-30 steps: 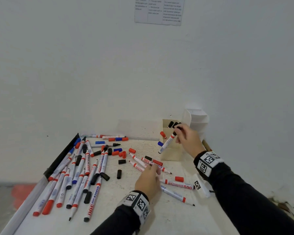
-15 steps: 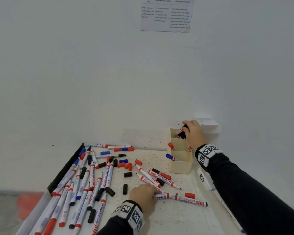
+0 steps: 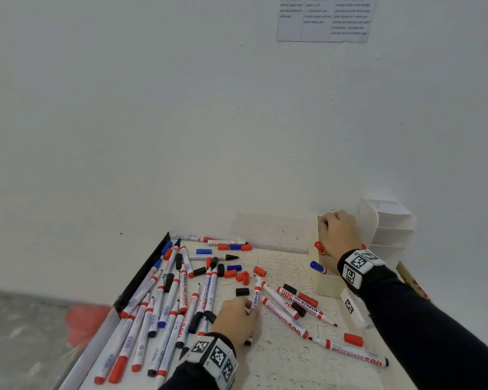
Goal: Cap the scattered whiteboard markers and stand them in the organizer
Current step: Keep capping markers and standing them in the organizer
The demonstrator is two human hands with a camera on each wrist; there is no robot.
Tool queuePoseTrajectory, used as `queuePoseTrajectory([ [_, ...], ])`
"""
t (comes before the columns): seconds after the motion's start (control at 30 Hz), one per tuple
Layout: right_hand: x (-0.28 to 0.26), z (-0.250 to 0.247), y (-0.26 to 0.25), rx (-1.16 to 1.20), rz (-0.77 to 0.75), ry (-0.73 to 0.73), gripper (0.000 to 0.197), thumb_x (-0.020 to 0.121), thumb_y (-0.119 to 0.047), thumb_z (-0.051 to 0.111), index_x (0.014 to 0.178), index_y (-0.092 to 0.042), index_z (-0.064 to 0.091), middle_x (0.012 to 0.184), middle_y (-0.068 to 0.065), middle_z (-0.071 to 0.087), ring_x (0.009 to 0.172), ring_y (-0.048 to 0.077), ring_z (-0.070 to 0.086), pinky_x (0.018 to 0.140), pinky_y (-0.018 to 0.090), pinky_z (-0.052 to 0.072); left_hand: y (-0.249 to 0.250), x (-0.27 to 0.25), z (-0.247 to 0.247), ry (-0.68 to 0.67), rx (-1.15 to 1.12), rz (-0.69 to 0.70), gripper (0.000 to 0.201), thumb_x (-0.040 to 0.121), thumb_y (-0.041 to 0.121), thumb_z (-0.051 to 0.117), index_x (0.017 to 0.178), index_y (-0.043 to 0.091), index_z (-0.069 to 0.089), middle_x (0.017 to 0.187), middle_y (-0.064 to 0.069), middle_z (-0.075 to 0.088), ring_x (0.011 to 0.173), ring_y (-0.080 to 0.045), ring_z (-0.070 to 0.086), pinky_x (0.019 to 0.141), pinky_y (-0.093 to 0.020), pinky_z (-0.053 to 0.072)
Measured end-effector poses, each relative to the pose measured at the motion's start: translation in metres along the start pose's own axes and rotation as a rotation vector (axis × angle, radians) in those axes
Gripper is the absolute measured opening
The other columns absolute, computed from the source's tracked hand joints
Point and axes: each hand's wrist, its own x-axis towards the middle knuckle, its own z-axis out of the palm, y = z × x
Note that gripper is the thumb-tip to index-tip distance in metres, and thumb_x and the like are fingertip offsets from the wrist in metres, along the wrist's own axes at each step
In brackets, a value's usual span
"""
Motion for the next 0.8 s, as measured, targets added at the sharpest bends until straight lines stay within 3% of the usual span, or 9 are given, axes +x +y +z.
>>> queuePoseTrajectory([
  [0.07, -0.01, -0.008, -0.021, 0.143, -0.104, -0.026, 0.023, 0.095, -0.021, 0.043, 0.099, -0.007, 0.06, 0.085, 0.005, 0.061, 0.069, 0.016, 0.055, 0.061, 0.022, 0.041, -0.003, 0.0, -0.001, 0.041, -0.008, -0.009, 0.028, 0.094, 0.034, 0.047, 0.115, 0.018, 0.057, 0.096, 0.004, 0.063, 0.079, -0.008, 0.062, 0.075, -0.021, 0.053],
  [0.13, -0.023, -0.011, -0.041, 0.24, -0.17, -0.332, 0.021, 0.095, -0.02, 0.045, 0.103, -0.01, 0.061, 0.078, -0.001, 0.058, 0.056, 0.006, 0.047, 0.051, 0.015, 0.035, -0.004, -0.003, -0.002, 0.05, -0.015, -0.022, 0.027, 0.094, 0.034, 0.048, 0.113, 0.019, 0.057, 0.095, 0.005, 0.062, 0.078, -0.008, 0.061, 0.074, -0.022, 0.052],
  [0.23, -0.047, -0.003, -0.055, 0.062, -0.157, -0.821, 0.021, 0.09, -0.017, 0.054, 0.11, -0.015, 0.061, 0.093, -0.002, 0.06, 0.062, 0.005, 0.052, 0.051, 0.014, 0.039, -0.004, -0.008, -0.002, 0.054, -0.032, -0.019, 0.022, 0.094, 0.033, 0.047, 0.109, 0.019, 0.056, 0.092, 0.006, 0.058, 0.073, -0.005, 0.056, 0.067, -0.017, 0.047],
  [0.3, -0.062, 0.011, -0.054, -0.124, -0.179, -0.957, 0.03, 0.085, -0.017, 0.061, 0.115, -0.017, 0.061, 0.114, 0.002, 0.061, 0.083, 0.011, 0.058, 0.066, 0.018, 0.046, -0.002, -0.013, -0.002, 0.051, -0.043, -0.022, 0.014, 0.094, 0.032, 0.048, 0.099, 0.021, 0.054, 0.092, 0.006, 0.058, 0.075, -0.006, 0.057, 0.07, -0.019, 0.05],
  [0.37, -0.076, 0.026, -0.05, -0.251, -0.197, -0.969, 0.036, 0.085, -0.016, 0.062, 0.12, -0.015, 0.058, 0.121, 0.006, 0.059, 0.095, 0.016, 0.057, 0.083, 0.024, 0.049, 0.0, -0.016, -0.002, 0.035, -0.05, -0.027, 0.009, 0.093, 0.033, 0.048, 0.094, 0.025, 0.051, 0.093, 0.006, 0.059, 0.081, -0.008, 0.059, 0.076, -0.023, 0.052],
  [0.47, -0.084, 0.039, -0.046, -0.29, -0.198, -0.907, 0.034, 0.088, -0.011, 0.057, 0.122, -0.008, 0.056, 0.118, 0.01, 0.059, 0.082, 0.015, 0.051, 0.092, 0.026, 0.046, 0.003, -0.02, -0.002, 0.022, -0.054, 0.004, 0.006, 0.093, 0.033, 0.05, 0.092, 0.027, 0.05, 0.083, 0.011, 0.056, 0.076, -0.005, 0.056, 0.072, -0.021, 0.049],
  [0.57, -0.092, 0.039, -0.04, -0.248, -0.195, -0.84, 0.016, 0.091, -0.007, 0.051, 0.105, -0.012, 0.056, 0.101, 0.006, 0.047, 0.061, 0.009, 0.038, 0.081, 0.024, 0.042, 0.004, -0.021, 0.002, 0.007, -0.053, 0.016, 0.003, 0.093, 0.03, 0.049, 0.093, 0.027, 0.051, 0.082, 0.012, 0.054, 0.073, -0.001, 0.052, 0.065, -0.015, 0.043],
  [0.63, -0.097, 0.038, -0.034, -0.165, -0.196, -0.725, 0.014, 0.092, -0.007, 0.046, 0.085, -0.019, 0.048, 0.098, 0.004, 0.044, 0.062, 0.009, 0.038, 0.073, 0.022, 0.04, 0.005, -0.023, 0.004, 0.001, -0.049, 0.001, 0.008, 0.092, 0.029, 0.049, 0.095, 0.025, 0.055, 0.084, 0.01, 0.057, 0.074, -0.002, 0.054, 0.065, -0.016, 0.045],
  [0.8, -0.102, 0.036, -0.025, 0.18, -0.185, -0.523, 0.022, 0.093, -0.014, 0.045, 0.112, -0.019, 0.055, 0.103, -0.001, 0.046, 0.091, 0.012, 0.047, 0.076, 0.011, 0.037, 0.007, -0.021, 0.009, -0.012, 0.004, -0.015, 0.023, 0.09, 0.034, 0.049, 0.108, 0.025, 0.061, 0.103, 0.003, 0.062, 0.09, -0.011, 0.061, 0.087, -0.031, 0.053],
])
